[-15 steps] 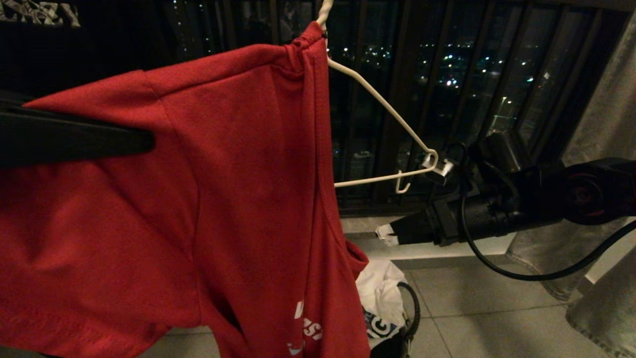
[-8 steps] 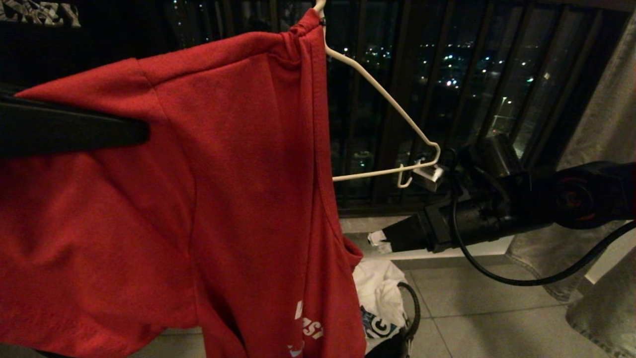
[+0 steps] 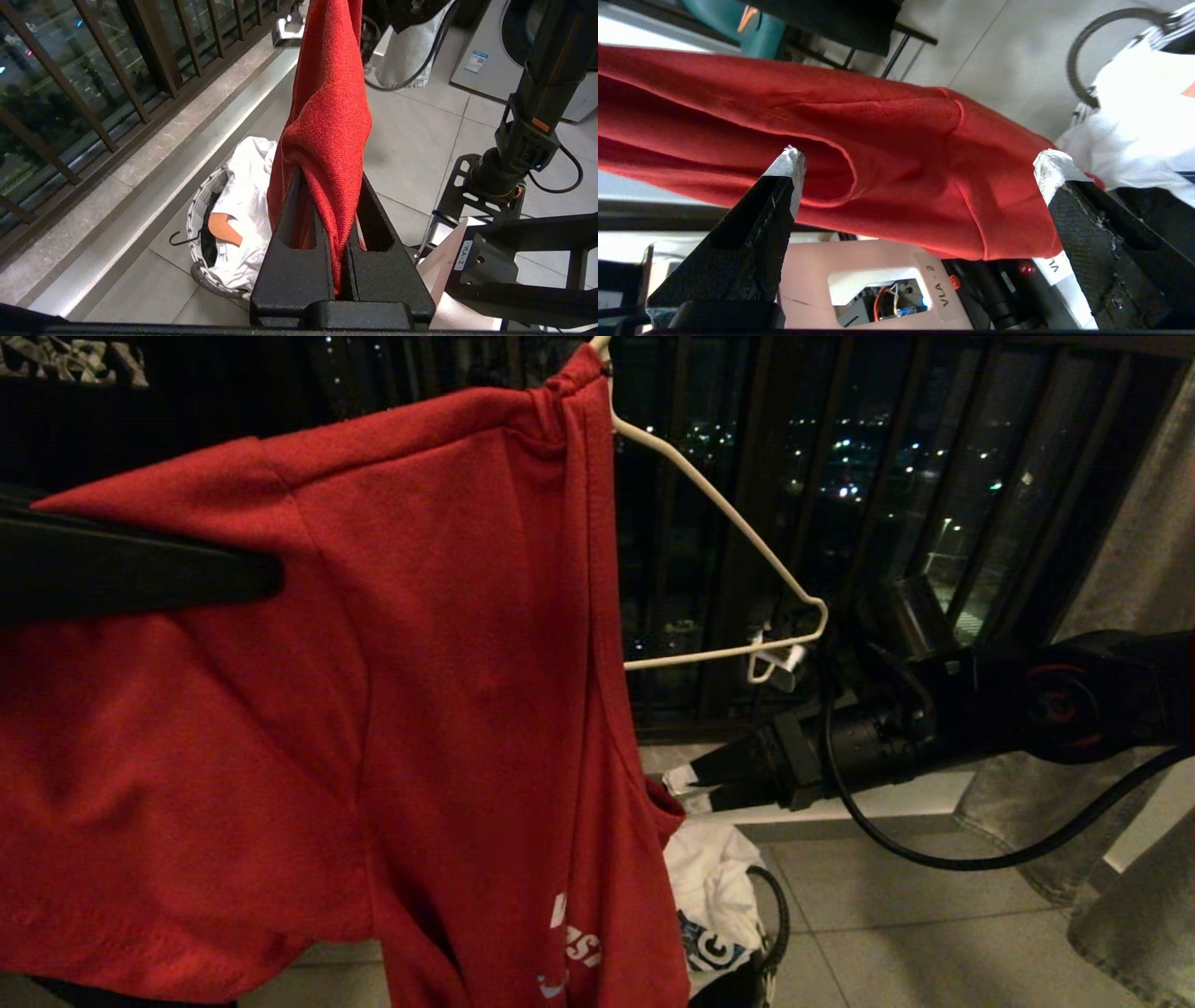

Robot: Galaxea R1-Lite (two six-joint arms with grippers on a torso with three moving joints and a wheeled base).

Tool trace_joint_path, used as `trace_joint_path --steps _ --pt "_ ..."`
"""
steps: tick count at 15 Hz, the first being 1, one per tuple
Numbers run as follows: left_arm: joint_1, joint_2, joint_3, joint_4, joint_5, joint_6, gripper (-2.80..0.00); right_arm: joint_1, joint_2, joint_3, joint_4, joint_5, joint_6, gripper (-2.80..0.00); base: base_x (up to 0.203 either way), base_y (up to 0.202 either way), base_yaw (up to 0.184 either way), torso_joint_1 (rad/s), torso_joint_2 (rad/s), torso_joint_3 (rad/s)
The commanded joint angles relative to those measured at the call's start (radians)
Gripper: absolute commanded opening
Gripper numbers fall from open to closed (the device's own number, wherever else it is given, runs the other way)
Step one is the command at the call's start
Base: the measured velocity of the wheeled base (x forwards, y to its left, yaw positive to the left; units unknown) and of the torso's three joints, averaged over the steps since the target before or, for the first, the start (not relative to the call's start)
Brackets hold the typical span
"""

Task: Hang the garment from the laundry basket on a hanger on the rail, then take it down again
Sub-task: Hang the clothes on the clothes rack

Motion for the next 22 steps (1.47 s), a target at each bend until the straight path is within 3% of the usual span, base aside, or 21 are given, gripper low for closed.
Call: trace_joint_path --steps 1,7,14,17,22 --pt "0.0 0.003 -0.005 0.003 -0.002 0.001 -2.8 0.009 0.012 -0.002 0.001 0.005 0.003 0.0 0.0 0.0 0.0 0.0 0.0 0.0" --pt "0.0 0.004 -0.008 0.003 -0.004 0.001 -2.8 0.035 0.028 -0.011 0.001 -0.001 0.027 0.0 0.0 0.0 0.0 0.0 0.0 0.0" --pt "-0.001 0.004 -0.012 0.003 -0.004 0.001 -2.8 0.077 0.02 -0.019 0.012 -0.072 0.032 0.0 0.0 0.0 0.0 0.0 0.0 0.0" --pt "0.0 0.004 -0.025 0.003 -0.004 0.001 -2.8 0.113 0.031 -0.019 0.011 -0.172 0.029 0.0 0.0 0.0 0.0 0.0 0.0 0.0" --pt "0.0 0.001 -0.041 0.003 -0.002 0.001 -2.8 0.115 0.049 -0.033 0.01 -0.238 0.024 0.0 0.0 0.0 0.0 0.0 0.0 0.0"
